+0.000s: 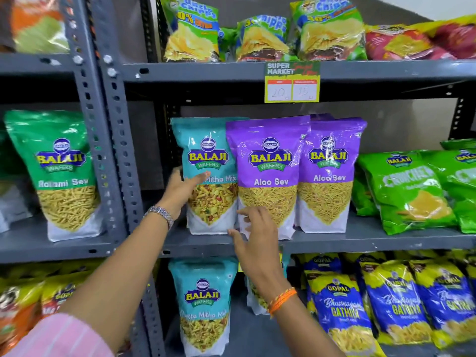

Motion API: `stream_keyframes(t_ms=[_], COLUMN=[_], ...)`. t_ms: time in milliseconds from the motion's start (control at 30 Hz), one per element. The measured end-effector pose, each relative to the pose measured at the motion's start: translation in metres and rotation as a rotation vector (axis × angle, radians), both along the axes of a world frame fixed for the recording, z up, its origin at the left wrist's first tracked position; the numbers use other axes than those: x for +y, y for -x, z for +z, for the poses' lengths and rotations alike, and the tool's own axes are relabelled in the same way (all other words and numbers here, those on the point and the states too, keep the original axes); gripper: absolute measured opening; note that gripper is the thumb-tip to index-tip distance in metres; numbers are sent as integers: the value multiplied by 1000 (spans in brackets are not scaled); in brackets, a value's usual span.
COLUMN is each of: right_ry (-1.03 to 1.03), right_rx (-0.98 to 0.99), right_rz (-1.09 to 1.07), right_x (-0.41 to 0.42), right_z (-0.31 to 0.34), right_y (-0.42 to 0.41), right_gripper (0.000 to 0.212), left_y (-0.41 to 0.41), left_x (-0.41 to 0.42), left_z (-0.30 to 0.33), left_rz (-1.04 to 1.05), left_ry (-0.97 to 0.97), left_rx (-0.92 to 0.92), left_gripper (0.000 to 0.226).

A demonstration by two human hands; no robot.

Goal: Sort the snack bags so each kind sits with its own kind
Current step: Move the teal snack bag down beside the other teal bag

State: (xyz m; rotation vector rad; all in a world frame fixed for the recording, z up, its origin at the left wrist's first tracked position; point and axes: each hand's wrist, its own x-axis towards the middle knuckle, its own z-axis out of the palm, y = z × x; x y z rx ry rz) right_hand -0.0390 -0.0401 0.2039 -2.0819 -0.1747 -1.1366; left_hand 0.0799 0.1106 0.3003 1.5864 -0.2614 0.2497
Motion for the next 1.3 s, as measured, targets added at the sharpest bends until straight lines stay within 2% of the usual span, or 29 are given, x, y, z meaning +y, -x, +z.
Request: stream_keyframes(t_ms=[67, 200, 267, 433, 500, 567, 633, 767, 833, 900, 1033, 1133, 1233, 1300], right_ry=[-23, 11, -3, 9, -20, -58, -130, -249, -218, -188, -206, -216, -237, -241], right_rx=[80, 238, 274, 331, 330, 320, 369, 456, 482, 493, 492, 497, 518, 530], right_rz=[58, 128, 151, 164, 174, 193, 263, 467, 554, 624, 740, 826, 842, 839], right_x=[11, 27, 30, 34, 33, 32, 31, 27, 26, 28, 34, 36, 33, 28], right_z=[-3, -5, -4, 2, 3, 7, 11, 16, 18, 25, 42, 45, 36, 25], right_y=[-8, -18, -23, -38, -47, -56, -62, -72, -77, -73, -53, -32, -9, 6], right_gripper=[47, 76, 84, 90, 86, 80, 84, 136, 147, 139, 96, 89, 79, 76], left_y=[-5, -6, -3, 11, 20, 27, 36, 54, 59, 67, 91, 116, 135, 144], left_x=[3, 8, 9, 15, 17, 20, 22, 34, 45, 57, 75, 80, 84, 84], left_z=[-7, -16, -15, -7, -8, -10, -10, -10, -13, -15, -15, -16, -29, -43], left_rz=[-38, 5, 61, 375, 482, 532, 561, 590, 563, 516, 329, 153, 68, 15], left_ry=[-26, -14, -33, -214, -270, -294, -297, -247, -184, -119, 39, 141, 144, 140], left_rx=[-26, -76, -109, -259, -326, -369, -374, -328, -285, -260, -254, -235, -214, -187], left_gripper=[57, 67, 69, 76, 79, 81, 80, 68, 63, 59, 50, 46, 45, 52])
